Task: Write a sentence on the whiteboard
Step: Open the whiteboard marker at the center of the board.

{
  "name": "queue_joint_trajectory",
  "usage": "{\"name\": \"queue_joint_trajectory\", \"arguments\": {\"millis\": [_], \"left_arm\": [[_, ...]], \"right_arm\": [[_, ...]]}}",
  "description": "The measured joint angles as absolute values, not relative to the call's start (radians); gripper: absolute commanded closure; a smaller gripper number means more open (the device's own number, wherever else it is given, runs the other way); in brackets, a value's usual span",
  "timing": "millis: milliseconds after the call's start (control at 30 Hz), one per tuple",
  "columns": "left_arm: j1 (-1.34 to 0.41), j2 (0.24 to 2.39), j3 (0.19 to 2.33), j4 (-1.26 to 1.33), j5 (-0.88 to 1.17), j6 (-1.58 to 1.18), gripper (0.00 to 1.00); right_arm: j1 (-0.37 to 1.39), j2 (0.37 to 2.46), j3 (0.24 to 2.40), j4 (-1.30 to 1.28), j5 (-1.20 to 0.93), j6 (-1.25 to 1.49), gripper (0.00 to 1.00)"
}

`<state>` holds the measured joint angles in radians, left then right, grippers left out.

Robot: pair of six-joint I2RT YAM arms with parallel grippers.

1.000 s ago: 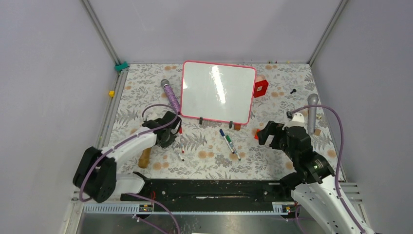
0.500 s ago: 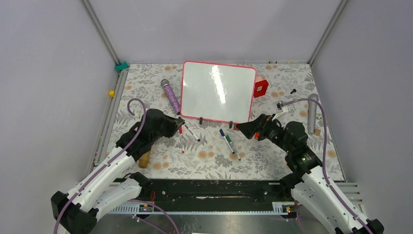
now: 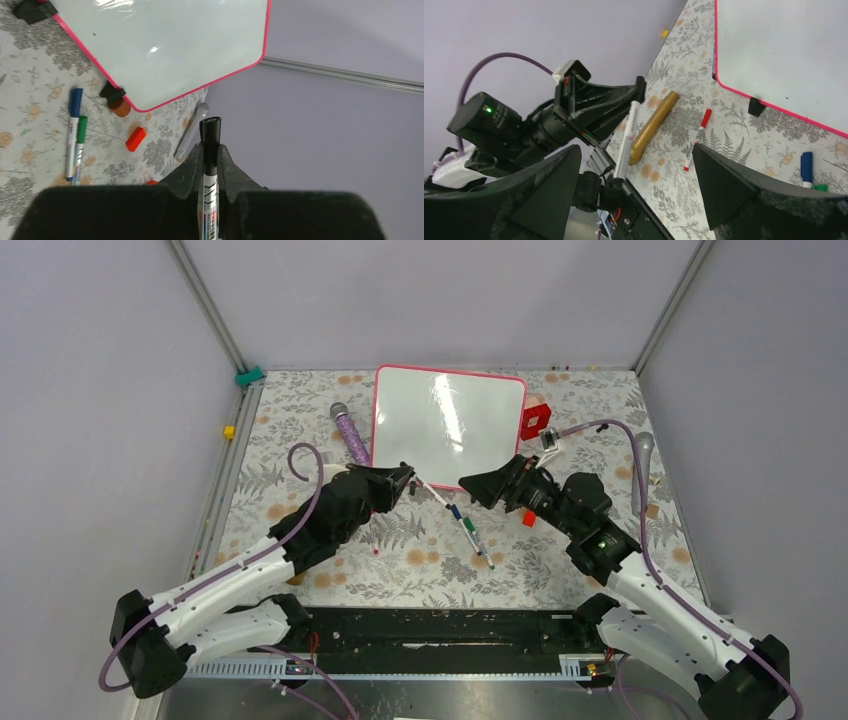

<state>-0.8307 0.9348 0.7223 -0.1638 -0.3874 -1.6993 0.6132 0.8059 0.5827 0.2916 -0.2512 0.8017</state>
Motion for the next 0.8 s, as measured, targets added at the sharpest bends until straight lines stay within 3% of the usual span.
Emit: {"name": "queue_joint_trajectory", "arguments": {"millis": [700, 800], "left_arm": [[-0.995, 1.145, 0.780, 0.289, -0.525, -1.691, 1.00], [-0.998, 1.170, 0.780, 0.314, -0.522, -1.704, 1.00]], "right_arm": [[0.722, 0.806, 0.650, 0.201, 0.001, 0.807, 0.31], [0.722, 0.800, 0.650, 0.201, 0.018, 0.811, 0.39]]}}
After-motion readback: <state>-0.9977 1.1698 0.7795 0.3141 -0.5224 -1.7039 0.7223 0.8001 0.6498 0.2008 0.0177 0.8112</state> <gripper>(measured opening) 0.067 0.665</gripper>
